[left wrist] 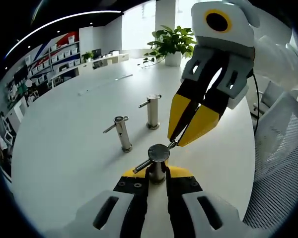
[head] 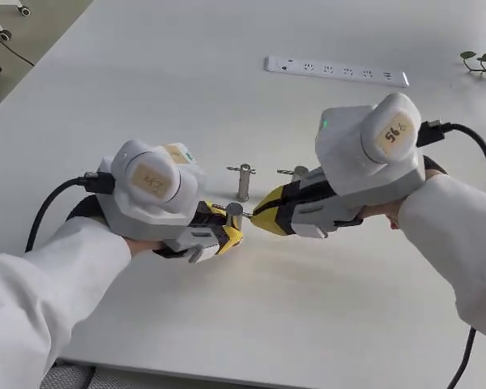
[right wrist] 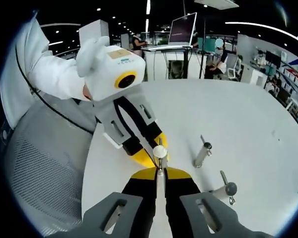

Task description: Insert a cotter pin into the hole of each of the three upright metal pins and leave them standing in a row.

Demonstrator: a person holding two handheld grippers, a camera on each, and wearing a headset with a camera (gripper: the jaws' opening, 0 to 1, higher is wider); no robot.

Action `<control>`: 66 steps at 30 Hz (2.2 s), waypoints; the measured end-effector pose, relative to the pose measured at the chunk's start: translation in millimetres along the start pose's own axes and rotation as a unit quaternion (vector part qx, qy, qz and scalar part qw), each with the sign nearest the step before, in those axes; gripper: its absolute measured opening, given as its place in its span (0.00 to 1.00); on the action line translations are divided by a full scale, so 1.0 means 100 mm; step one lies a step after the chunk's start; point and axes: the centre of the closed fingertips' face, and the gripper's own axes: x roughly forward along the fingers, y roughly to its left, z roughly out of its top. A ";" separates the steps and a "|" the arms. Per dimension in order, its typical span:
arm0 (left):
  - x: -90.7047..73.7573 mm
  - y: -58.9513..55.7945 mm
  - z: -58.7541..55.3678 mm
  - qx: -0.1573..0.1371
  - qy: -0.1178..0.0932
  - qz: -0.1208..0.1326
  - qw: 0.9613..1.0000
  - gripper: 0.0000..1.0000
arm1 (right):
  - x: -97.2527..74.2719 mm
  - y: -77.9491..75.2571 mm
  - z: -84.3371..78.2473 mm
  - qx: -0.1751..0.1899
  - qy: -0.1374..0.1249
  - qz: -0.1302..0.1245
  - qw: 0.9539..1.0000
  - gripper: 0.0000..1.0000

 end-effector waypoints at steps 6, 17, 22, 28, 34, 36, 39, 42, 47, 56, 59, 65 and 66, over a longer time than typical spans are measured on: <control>-0.01 0.00 0.00 -0.005 -0.004 0.001 1.000 0.11 | 0.03 0.04 0.00 0.005 0.004 0.002 1.000 0.00; -0.04 0.01 0.00 -0.033 -0.018 -0.007 0.999 0.12 | 0.08 0.08 0.00 0.014 0.002 -0.001 1.000 0.00; -0.08 -0.01 0.00 -0.039 -0.023 -0.016 0.999 0.23 | 0.07 0.07 0.04 0.029 -0.017 -0.007 0.999 0.12; -0.21 0.05 -0.04 -0.040 -0.037 -0.007 0.998 0.51 | 0.12 0.06 0.09 0.051 -0.041 -0.005 0.998 0.22; -0.36 0.06 -0.06 -0.054 -0.060 -0.006 0.997 0.75 | 0.22 0.08 0.05 0.059 -0.044 0.002 0.997 0.29; -0.41 0.10 -0.03 -0.066 -0.082 0.006 0.994 0.89 | 0.24 0.08 0.05 0.064 -0.047 0.003 0.997 0.29; -0.48 0.10 -0.07 -0.068 -0.081 0.002 0.994 0.99 | 0.27 0.06 0.05 0.075 -0.054 0.004 0.996 0.30; -0.55 0.08 -0.06 -0.095 -0.088 0.001 0.992 0.99 | 0.29 0.02 0.08 0.071 -0.068 -0.009 0.995 0.26; -0.64 0.01 0.01 -0.104 -0.104 -0.005 0.989 0.99 | 0.35 -0.01 0.08 0.076 -0.074 -0.013 0.994 0.23; -0.70 -0.01 0.03 -0.098 -0.104 0.002 0.990 0.99 | 0.41 0.00 0.05 0.052 -0.070 -0.023 0.996 0.09; -0.73 0.02 0.02 -0.101 -0.104 0.006 0.989 0.99 | 0.40 0.00 0.05 0.047 -0.073 -0.024 0.996 0.09; -0.75 0.04 0.00 -0.099 -0.097 0.008 0.990 0.99 | 0.39 0.00 0.06 0.023 -0.067 -0.030 0.997 0.08; -0.76 0.04 0.00 -0.098 -0.095 0.009 0.991 0.99 | 0.37 0.00 0.05 0.019 -0.063 -0.032 0.997 0.08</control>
